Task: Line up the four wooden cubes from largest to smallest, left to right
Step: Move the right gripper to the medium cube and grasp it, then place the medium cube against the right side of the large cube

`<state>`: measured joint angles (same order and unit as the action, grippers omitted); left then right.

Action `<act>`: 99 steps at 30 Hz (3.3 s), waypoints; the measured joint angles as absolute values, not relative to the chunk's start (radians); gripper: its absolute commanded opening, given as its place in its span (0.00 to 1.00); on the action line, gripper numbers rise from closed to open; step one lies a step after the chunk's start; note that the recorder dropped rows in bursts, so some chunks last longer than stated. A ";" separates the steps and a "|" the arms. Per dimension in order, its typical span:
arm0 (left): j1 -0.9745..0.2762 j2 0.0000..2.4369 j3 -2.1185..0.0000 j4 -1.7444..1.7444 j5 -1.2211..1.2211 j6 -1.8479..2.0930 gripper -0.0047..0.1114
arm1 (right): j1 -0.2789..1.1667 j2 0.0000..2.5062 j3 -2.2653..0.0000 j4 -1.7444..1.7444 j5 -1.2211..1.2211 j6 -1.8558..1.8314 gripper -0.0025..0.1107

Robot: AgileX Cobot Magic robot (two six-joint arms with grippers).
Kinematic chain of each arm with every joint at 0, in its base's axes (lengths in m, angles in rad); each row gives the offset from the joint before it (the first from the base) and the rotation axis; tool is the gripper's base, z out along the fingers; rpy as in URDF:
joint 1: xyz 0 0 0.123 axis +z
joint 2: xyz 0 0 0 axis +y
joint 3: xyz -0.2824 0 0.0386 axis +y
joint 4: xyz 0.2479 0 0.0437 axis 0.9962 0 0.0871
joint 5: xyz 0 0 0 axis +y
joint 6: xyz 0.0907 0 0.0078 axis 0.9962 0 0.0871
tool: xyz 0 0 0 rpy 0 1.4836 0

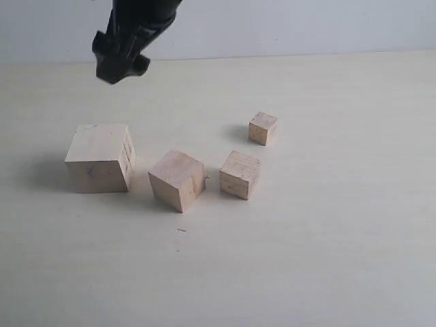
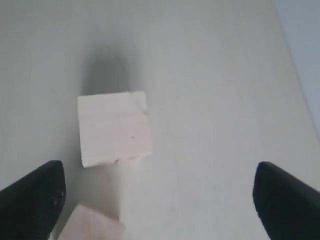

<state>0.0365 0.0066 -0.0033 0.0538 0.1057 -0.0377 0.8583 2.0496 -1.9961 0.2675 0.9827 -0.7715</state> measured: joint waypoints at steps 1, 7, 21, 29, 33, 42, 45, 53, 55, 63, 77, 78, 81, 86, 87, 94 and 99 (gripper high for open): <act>0.036 0.007 -0.003 0.054 0.106 -0.038 0.06 | 0.856 2.033 -1.996 0.222 0.999 -0.708 0.68; 0.036 0.007 -0.003 0.054 0.106 -0.038 0.06 | 0.821 2.009 -1.931 0.128 1.108 -0.476 0.72; 0.036 0.007 -0.003 0.054 0.106 -0.038 0.06 | 0.823 2.105 -1.668 0.214 0.883 -0.396 0.91; 0.036 0.007 -0.003 0.054 0.106 -0.038 0.06 | 0.824 2.148 -1.666 0.247 0.876 -0.392 0.91; 0.036 0.007 -0.003 0.054 0.106 -0.038 0.06 | 0.838 2.172 -1.666 0.247 0.887 -0.392 0.91; 0.036 0.007 -0.003 0.054 0.106 -0.038 0.06 | 0.878 2.219 -1.666 0.195 0.889 -0.392 0.87; 0.036 0.007 -0.003 0.054 0.106 -0.038 0.06 | 0.878 2.228 -1.666 0.158 0.889 -0.392 0.73; 0.036 0.007 -0.003 0.054 0.106 -0.038 0.06 | 0.878 2.247 -1.666 0.128 0.881 -0.394 0.10; 0.036 0.007 -0.003 0.054 0.106 -0.038 0.06 | 0.878 2.247 -1.666 0.122 0.867 -0.396 0.02; 0.036 0.007 -0.003 0.054 0.106 -0.038 0.06 | 0.878 2.217 -1.664 0.123 0.737 -0.631 0.02; 0.036 0.007 -0.003 0.054 0.106 -0.038 0.06 | 0.878 2.241 -1.674 0.344 0.755 -1.132 0.02; 0.036 0.007 -0.003 0.054 0.106 -0.038 0.06 | 0.878 2.251 -1.683 0.344 0.757 -1.134 0.02; 0.036 0.007 -0.003 0.054 0.106 -0.038 0.06 | 0.878 2.281 -1.714 0.338 0.776 -1.140 0.02; 0.036 0.007 -0.003 0.054 0.106 -0.038 0.06 | 0.878 2.309 -1.769 0.316 0.808 -1.136 0.02; 0.036 0.007 -0.003 0.054 0.106 -0.038 0.06 | 0.878 2.313 -1.779 0.308 0.813 -1.130 0.02; 0.036 0.007 -0.003 0.054 0.106 -0.038 0.06 | 0.878 2.359 -1.842 0.286 0.826 -1.096 0.02; 0.036 0.007 -0.003 0.054 0.106 -0.038 0.06 | 0.878 2.363 -1.847 0.282 0.822 -1.061 0.02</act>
